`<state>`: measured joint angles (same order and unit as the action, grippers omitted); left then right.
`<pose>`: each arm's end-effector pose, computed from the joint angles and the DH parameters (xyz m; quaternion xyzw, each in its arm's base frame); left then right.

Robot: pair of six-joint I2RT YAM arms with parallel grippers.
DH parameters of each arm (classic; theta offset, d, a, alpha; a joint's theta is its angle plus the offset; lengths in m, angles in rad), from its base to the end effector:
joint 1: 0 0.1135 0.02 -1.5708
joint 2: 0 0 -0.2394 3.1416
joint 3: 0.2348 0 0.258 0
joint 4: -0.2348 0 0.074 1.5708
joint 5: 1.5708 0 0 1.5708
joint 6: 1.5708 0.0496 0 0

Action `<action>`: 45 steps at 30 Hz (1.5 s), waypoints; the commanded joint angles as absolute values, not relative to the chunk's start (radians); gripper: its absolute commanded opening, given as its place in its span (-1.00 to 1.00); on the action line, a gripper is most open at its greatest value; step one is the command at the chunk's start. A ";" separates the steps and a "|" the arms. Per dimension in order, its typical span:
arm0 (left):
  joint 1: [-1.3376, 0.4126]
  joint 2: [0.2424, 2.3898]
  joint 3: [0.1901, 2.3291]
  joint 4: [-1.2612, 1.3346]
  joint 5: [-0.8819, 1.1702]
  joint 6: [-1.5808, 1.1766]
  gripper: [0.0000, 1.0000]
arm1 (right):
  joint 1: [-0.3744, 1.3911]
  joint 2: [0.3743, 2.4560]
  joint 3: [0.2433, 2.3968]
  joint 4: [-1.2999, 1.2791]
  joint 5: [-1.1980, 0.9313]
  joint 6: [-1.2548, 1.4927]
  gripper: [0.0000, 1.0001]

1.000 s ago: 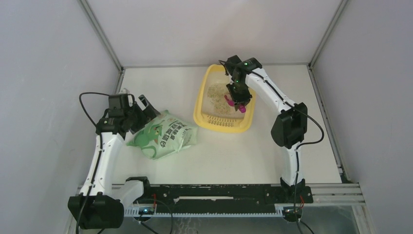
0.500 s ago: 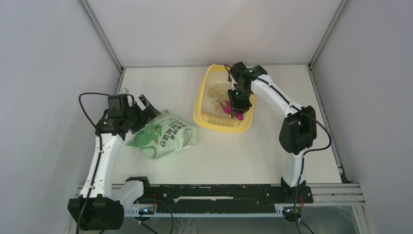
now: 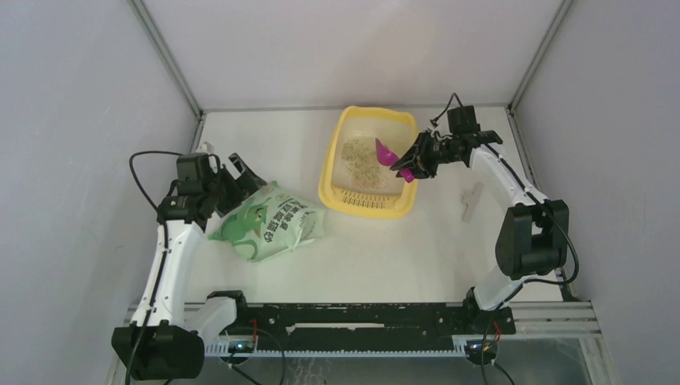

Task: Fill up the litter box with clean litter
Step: Pour the cat litter into the litter box.

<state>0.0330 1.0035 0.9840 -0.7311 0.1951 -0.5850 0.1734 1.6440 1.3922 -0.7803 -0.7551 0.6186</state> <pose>0.2333 -0.0019 0.2869 -0.2406 0.8813 -0.1941 0.3574 0.3408 0.0942 0.2533 0.1021 0.8956 0.4233 0.0912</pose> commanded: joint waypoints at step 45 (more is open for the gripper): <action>0.041 0.991 0.979 -0.633 0.273 -0.570 0.99 | 0.114 1.332 1.329 -0.913 -0.070 0.399 -1.00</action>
<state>0.0479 0.9436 0.9073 -0.6449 0.3191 -0.6006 0.1848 1.2789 1.3727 -0.7357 -0.3656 0.6350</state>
